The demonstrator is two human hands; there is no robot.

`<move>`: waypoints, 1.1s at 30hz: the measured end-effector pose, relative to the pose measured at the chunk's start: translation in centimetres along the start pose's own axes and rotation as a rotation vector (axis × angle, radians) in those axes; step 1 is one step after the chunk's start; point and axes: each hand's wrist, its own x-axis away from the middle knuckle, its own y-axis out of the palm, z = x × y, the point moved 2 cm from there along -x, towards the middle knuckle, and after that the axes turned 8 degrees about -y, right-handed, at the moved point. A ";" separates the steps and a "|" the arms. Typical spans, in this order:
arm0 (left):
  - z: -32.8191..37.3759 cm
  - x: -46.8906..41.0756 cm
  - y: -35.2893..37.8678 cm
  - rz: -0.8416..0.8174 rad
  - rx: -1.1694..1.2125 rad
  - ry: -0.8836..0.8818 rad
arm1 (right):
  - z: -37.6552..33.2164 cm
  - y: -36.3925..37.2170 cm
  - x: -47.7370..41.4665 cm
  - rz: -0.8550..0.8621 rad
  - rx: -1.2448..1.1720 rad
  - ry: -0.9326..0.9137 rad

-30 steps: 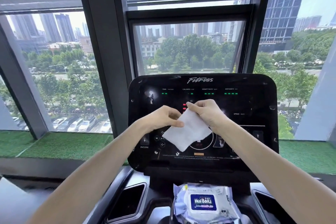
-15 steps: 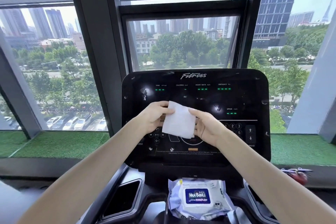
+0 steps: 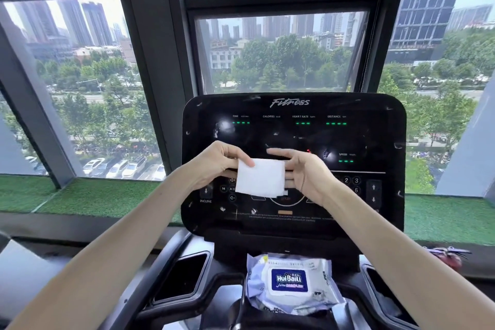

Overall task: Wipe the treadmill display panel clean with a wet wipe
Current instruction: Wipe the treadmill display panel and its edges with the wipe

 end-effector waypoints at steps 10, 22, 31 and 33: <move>-1.3 0.9 1.1 0.170 0.078 -0.065 | 0.4 1.6 -1.5 0.189 0.532 -0.099; -3.6 2.1 1.1 0.686 -0.302 0.153 | 1.8 5.8 -4.2 0.175 0.630 -0.032; -2.9 1.1 -4.0 0.190 0.491 -0.138 | 0.0 8.8 -7.4 0.199 0.677 -0.063; -3.3 1.0 -5.2 0.212 0.275 -0.104 | -0.2 9.5 -8.1 0.202 0.688 -0.044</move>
